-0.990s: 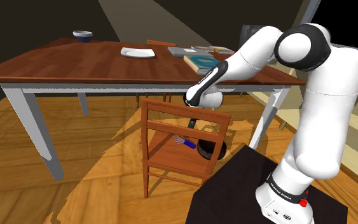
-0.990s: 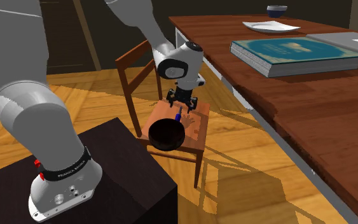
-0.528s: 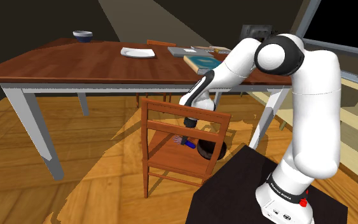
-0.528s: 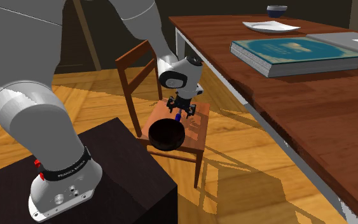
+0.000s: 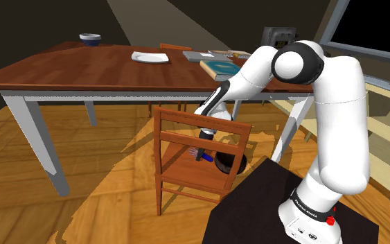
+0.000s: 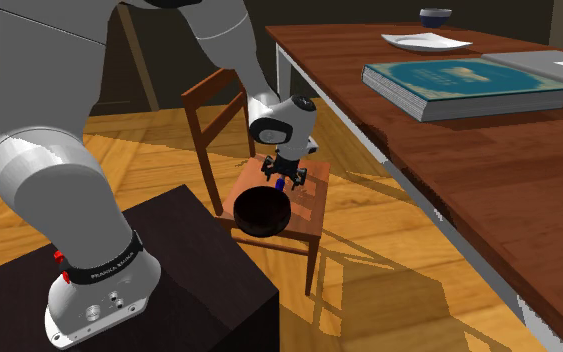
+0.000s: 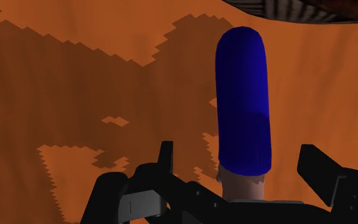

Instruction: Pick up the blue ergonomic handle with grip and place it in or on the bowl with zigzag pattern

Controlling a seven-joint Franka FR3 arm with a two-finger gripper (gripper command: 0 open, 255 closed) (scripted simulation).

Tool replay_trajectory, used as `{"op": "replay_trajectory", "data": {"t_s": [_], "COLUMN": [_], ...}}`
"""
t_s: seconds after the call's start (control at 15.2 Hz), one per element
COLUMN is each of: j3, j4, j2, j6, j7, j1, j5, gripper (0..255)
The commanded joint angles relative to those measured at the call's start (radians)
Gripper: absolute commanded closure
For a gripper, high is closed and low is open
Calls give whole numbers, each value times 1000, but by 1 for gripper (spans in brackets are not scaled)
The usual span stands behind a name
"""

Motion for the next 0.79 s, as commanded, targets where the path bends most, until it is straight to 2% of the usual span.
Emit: {"op": "replay_trajectory", "data": {"t_s": [0.0, 0.13, 0.2, 0.73], "j3": [0, 0, 0, 0], "j4": [0, 0, 0, 0], "j2": [0, 0, 0, 1], "j6": [0, 0, 0, 0], "j7": [0, 0, 0, -1], "j1": [0, 0, 0, -1], "j5": [0, 0, 0, 0], "gripper": [0, 0, 255, 255]}}
